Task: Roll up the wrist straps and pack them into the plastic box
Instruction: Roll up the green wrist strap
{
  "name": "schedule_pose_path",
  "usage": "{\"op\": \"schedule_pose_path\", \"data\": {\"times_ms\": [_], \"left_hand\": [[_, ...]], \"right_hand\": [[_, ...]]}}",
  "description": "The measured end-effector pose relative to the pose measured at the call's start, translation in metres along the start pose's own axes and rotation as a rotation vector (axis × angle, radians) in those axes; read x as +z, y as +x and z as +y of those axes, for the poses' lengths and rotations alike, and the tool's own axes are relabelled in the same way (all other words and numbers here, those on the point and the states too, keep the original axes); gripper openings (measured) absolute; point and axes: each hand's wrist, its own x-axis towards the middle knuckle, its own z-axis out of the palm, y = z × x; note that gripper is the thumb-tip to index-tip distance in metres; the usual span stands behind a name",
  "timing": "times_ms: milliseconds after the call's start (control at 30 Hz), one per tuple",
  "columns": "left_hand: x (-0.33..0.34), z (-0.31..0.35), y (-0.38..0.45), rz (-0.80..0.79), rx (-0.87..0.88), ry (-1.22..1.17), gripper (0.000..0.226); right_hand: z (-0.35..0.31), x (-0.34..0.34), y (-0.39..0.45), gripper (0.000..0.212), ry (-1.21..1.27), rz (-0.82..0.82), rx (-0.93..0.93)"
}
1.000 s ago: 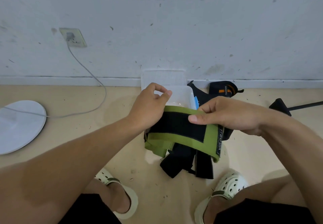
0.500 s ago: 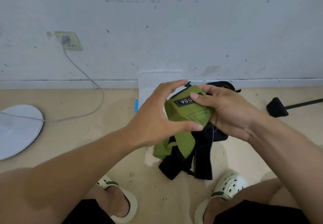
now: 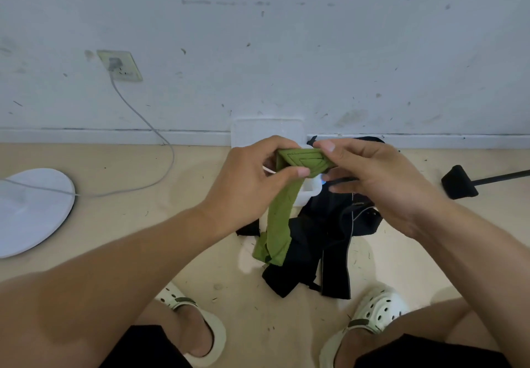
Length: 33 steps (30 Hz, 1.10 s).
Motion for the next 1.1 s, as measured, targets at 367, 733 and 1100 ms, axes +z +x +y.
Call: {"op": "schedule_pose_path", "data": {"times_ms": [367, 733, 1100], "left_hand": [[0.0, 0.011, 0.001, -0.163, -0.224, -0.262, 0.014], [0.009, 0.01, -0.006, -0.179, -0.294, -0.317, 0.043], [0.011, 0.014, -0.006, -0.156, -0.384, -0.386, 0.023]], "right_hand": [[-0.007, -0.01, -0.008, 0.043, -0.159, -0.075, -0.178], [0.005, -0.006, -0.004, 0.038, -0.344, -0.052, -0.212], [0.021, 0.005, 0.003, 0.029, -0.191, 0.069, -0.337]]}}
